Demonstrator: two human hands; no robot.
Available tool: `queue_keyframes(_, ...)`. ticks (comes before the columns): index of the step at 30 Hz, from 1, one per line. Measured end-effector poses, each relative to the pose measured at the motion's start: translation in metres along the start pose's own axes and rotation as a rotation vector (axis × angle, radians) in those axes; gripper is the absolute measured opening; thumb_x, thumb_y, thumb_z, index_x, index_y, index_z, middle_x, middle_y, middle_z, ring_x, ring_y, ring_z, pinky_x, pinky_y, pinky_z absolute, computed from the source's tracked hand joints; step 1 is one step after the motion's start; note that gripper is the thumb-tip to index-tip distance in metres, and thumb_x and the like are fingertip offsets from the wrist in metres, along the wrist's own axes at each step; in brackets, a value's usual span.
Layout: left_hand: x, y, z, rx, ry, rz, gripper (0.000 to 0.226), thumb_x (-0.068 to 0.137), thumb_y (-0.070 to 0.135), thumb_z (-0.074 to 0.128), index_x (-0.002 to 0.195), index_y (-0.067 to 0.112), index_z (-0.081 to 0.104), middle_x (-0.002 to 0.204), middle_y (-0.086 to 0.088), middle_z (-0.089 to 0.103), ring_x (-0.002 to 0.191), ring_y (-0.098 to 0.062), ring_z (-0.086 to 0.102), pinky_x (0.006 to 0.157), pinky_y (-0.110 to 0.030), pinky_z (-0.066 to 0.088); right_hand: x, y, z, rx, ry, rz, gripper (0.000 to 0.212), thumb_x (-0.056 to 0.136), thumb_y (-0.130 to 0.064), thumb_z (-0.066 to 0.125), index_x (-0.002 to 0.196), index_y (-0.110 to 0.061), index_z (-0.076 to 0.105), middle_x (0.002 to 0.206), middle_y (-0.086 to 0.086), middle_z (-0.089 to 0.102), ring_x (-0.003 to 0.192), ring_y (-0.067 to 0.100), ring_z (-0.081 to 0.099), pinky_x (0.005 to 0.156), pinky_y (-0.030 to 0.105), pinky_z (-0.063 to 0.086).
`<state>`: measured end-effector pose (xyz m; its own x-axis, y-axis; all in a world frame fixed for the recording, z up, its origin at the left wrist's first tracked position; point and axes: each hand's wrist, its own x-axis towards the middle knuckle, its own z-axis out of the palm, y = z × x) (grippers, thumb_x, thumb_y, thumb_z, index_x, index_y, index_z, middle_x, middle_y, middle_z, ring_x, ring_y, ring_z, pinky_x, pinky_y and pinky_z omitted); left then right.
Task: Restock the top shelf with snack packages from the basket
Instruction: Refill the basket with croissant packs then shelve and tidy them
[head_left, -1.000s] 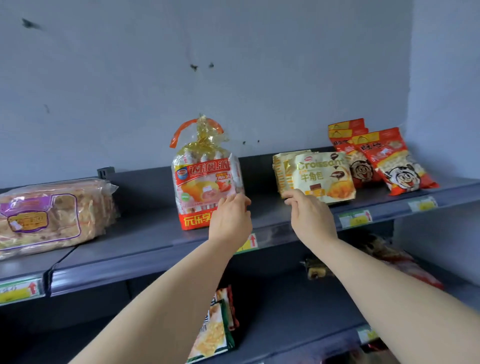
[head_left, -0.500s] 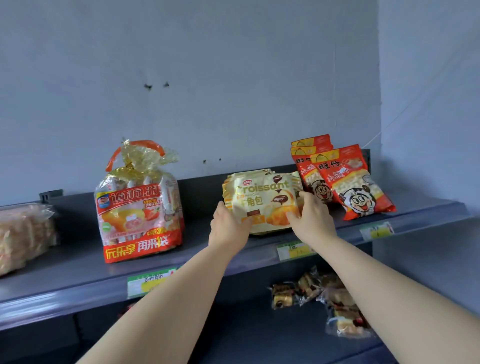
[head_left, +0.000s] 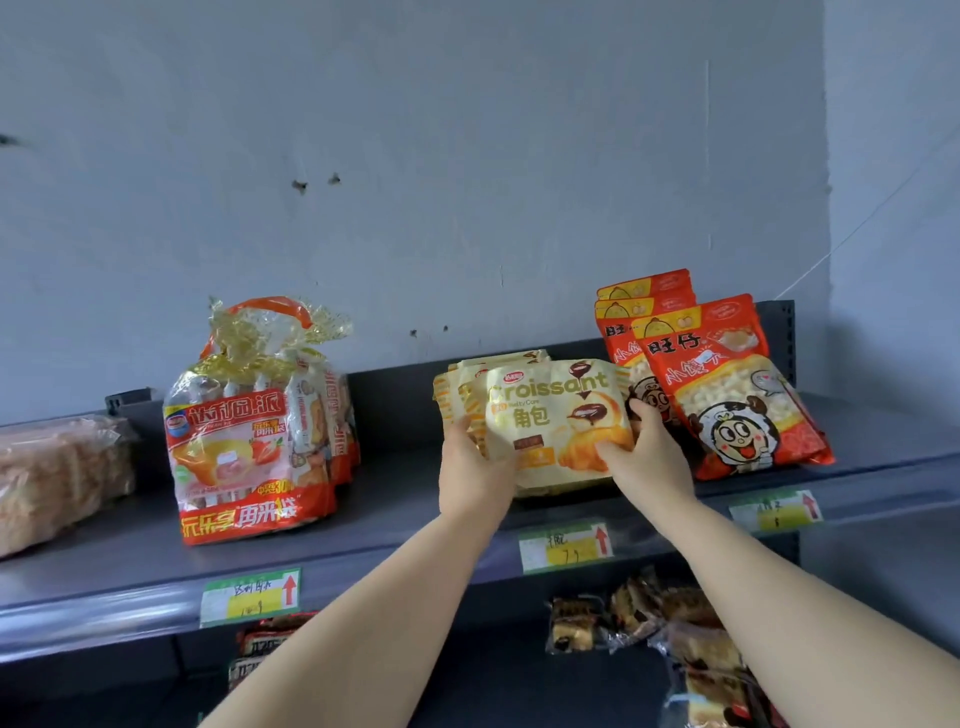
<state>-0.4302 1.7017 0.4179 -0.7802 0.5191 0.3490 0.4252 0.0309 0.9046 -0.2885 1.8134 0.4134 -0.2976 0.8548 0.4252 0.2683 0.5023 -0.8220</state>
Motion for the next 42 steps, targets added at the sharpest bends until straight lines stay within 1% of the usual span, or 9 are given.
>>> queue_keyframes(3,0.004,0.001,0.01,0.05,-0.028,0.01,0.093,0.071,0.038,0.084,0.146,0.031,0.031,0.139,0.01,0.046,0.127,-0.017,0.049,0.1,-0.042,0.05,0.016,0.005,-0.005,0.013,-0.123,0.077,0.049,0.08,-0.022,0.065,0.125,-0.025,0.046,0.111,-0.004,0.06,0.098,0.02,0.058,0.087,0.041,0.05)
queue_keyframes(6,0.014,-0.001,0.006,-0.04,-0.038,-0.065,0.107,0.035,0.06,0.089,0.127,0.035,0.039,0.125,0.01,0.055,0.117,-0.016,0.059,0.093,-0.041,0.055,0.03,0.003,-0.005,0.143,-0.297,0.193,0.071,0.076,-0.013,0.069,0.137,-0.019,0.034,0.118,0.002,0.056,0.108,0.023,0.054,0.091,0.037,0.046)
queue_keyframes(10,0.026,-0.002,-0.007,-0.181,-0.164,-0.157,0.09,0.058,0.039,0.093,0.121,0.024,0.031,0.116,0.003,0.059,0.104,-0.014,0.062,0.068,-0.023,0.051,0.046,0.006,0.0,0.253,-0.348,0.276,0.079,0.075,-0.005,0.066,0.144,-0.015,0.029,0.128,0.007,0.052,0.116,0.026,0.05,0.095,0.038,0.041)
queue_keyframes(14,0.033,-0.014,-0.009,-0.222,-0.311,-0.159,0.109,0.043,0.046,0.098,0.132,0.017,0.041,0.117,0.002,0.068,0.102,-0.014,0.069,0.079,-0.03,0.059,0.049,0.008,0.007,0.336,-0.385,0.269,0.07,0.071,-0.009,0.066,0.136,-0.017,0.042,0.117,0.003,0.058,0.111,0.023,0.053,0.095,0.037,0.04)
queue_keyframes(22,0.044,-0.025,-0.022,-0.268,-0.166,-0.224,0.097,0.036,0.041,0.099,0.119,0.018,0.056,0.104,-0.001,0.074,0.088,-0.018,0.074,0.071,-0.035,0.062,0.034,-0.002,0.025,0.18,-0.462,0.093,0.088,0.055,-0.033,0.069,0.134,-0.03,0.032,0.111,-0.007,0.06,0.104,0.016,0.057,0.097,0.038,0.046)
queue_keyframes(27,0.046,-0.027,-0.015,-0.203,-0.085,-0.206,0.064,0.063,0.026,0.093,0.112,0.021,0.052,0.103,0.001,0.071,0.09,-0.017,0.071,0.064,-0.03,0.056,0.041,0.001,0.027,0.173,-0.478,0.07,0.093,0.065,-0.019,0.074,0.145,-0.03,0.027,0.115,-0.007,0.059,0.107,0.017,0.057,0.101,0.041,0.046)
queue_keyframes(32,0.057,-0.031,-0.023,-0.237,-0.123,-0.24,0.07,0.064,0.023,0.093,0.119,0.019,0.049,0.107,-0.002,0.071,0.091,-0.019,0.072,0.051,-0.023,0.053,0.04,0.003,0.026,0.155,-0.486,-0.008,0.091,0.072,-0.019,0.077,0.145,-0.033,0.025,0.121,-0.006,0.057,0.11,0.016,0.057,0.099,0.038,0.047)
queue_keyframes(37,0.073,-0.037,-0.027,-0.183,-0.232,-0.232,0.115,0.023,0.037,0.102,0.126,0.016,0.055,0.108,-0.001,0.074,0.094,-0.02,0.074,0.077,-0.039,0.062,0.045,0.004,0.034,0.115,-0.469,-0.046,0.094,0.075,-0.016,0.078,0.148,-0.029,0.019,0.126,-0.004,0.056,0.113,0.017,0.056,0.102,0.04,0.046)
queue_keyframes(42,0.076,-0.031,-0.012,-0.24,-0.281,-0.206,0.116,0.03,0.041,0.1,0.132,0.013,0.052,0.112,-0.003,0.073,0.096,-0.022,0.073,0.081,-0.043,0.061,0.049,0.008,0.036,0.034,-0.362,-0.078,0.117,0.083,-0.017,0.073,0.151,-0.031,-0.02,0.154,0.002,0.03,0.132,0.023,0.043,0.107,0.042,0.042)
